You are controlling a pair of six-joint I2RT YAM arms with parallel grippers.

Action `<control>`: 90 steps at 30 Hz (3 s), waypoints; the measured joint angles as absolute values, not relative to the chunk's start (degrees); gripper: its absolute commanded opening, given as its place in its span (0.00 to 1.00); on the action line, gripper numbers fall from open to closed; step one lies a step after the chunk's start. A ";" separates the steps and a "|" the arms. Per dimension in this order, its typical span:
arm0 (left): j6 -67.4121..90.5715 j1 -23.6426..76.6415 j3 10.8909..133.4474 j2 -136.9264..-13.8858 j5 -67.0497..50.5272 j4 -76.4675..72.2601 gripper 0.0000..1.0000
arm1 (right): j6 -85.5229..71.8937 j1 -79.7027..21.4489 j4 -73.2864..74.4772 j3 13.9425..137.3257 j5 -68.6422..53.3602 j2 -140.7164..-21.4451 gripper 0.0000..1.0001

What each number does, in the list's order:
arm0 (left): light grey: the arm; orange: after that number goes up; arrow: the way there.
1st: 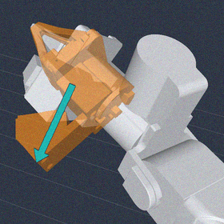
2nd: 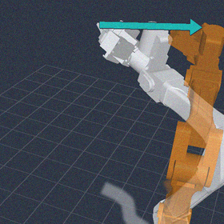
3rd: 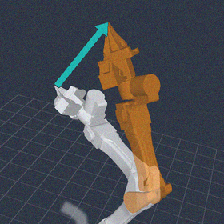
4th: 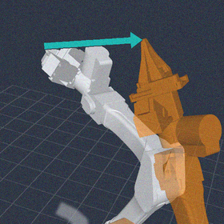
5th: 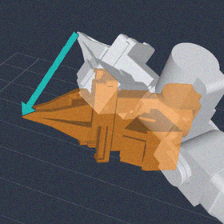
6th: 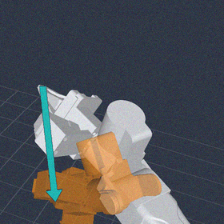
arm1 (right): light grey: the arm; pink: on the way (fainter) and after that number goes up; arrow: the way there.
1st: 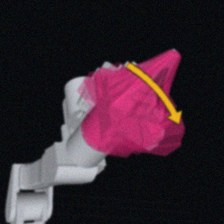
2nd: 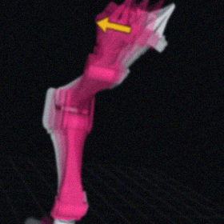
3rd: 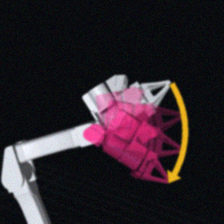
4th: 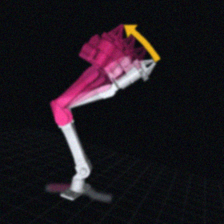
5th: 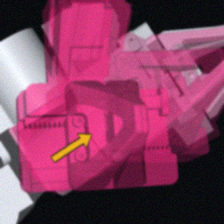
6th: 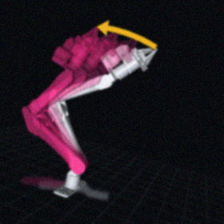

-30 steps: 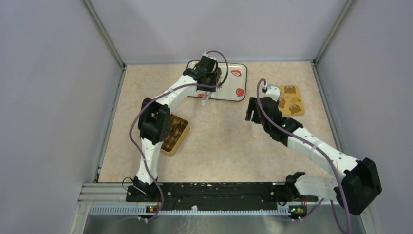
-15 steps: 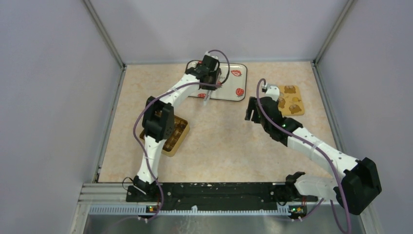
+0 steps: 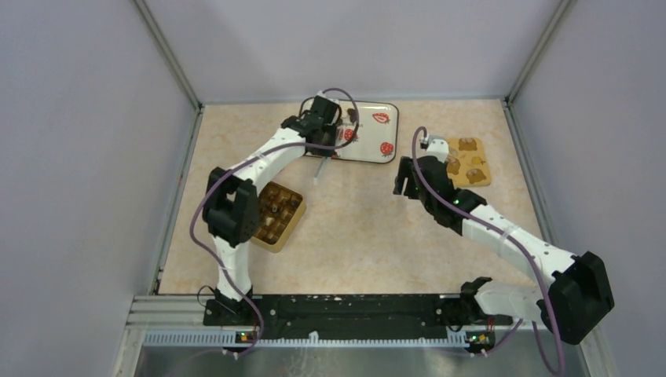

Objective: Pack the chocolate

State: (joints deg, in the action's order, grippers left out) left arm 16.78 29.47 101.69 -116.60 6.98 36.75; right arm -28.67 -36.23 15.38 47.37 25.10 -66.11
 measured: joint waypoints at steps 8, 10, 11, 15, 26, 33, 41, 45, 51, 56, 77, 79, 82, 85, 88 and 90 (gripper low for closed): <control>18.35 29.32 86.74 -92.90 11.20 42.39 0.08 | -28.60 -36.23 14.70 47.35 23.90 -66.11 0.68; 19.75 29.02 83.85 -87.88 12.64 45.23 0.09 | -28.58 -36.23 14.44 47.35 23.64 -66.13 0.68; 20.60 28.80 82.37 -85.52 13.41 46.85 0.09 | -28.60 -36.23 14.35 47.35 23.40 -66.15 0.68; 23.64 27.97 77.36 -79.11 15.31 53.15 0.10 | -28.53 -36.23 13.76 47.37 22.41 -66.87 0.68; 25.67 26.94 73.23 -73.69 16.43 64.95 0.10 | -27.49 -36.23 12.99 48.56 22.06 -68.45 0.68; 26.15 26.46 70.87 -73.38 17.65 65.25 0.11 | -27.51 -36.23 13.30 48.56 22.46 -68.42 0.68; 26.22 24.99 69.25 -71.57 17.61 64.90 0.16 | -28.27 -36.23 13.30 48.56 22.44 -68.40 0.68; 25.98 24.45 67.85 -71.37 17.26 63.79 0.18 | -28.69 -36.23 13.30 48.56 22.41 -68.38 0.68; 25.39 24.40 67.46 -71.37 15.94 62.41 0.18 | -28.71 -36.23 13.30 48.56 22.44 -68.36 0.68; 25.34 24.40 67.46 -71.37 15.42 61.73 0.18 | -28.73 -36.23 13.28 48.56 22.39 -68.36 0.68; 25.23 24.36 66.83 -71.40 15.03 60.99 0.37 | -29.12 -36.23 12.84 48.53 20.80 -68.38 0.68; 25.21 24.36 66.83 -71.40 15.03 61.01 0.38 | -29.15 -36.23 12.84 48.53 20.71 -68.38 0.68; 25.12 24.34 66.83 -71.40 14.98 60.99 0.41 | -29.23 -36.23 12.84 48.53 20.56 -68.38 0.68; 25.12 24.36 66.83 -71.40 14.81 60.99 0.42 | -29.67 -36.23 12.78 48.53 19.97 -68.38 0.68; 25.12 24.34 66.83 -71.40 14.70 61.01 0.41 | -29.78 -36.23 12.64 48.53 19.57 -68.47 0.68; 25.12 24.34 66.83 -71.40 14.61 61.06 0.39 | -29.80 -36.23 12.45 48.53 19.46 -68.71 0.68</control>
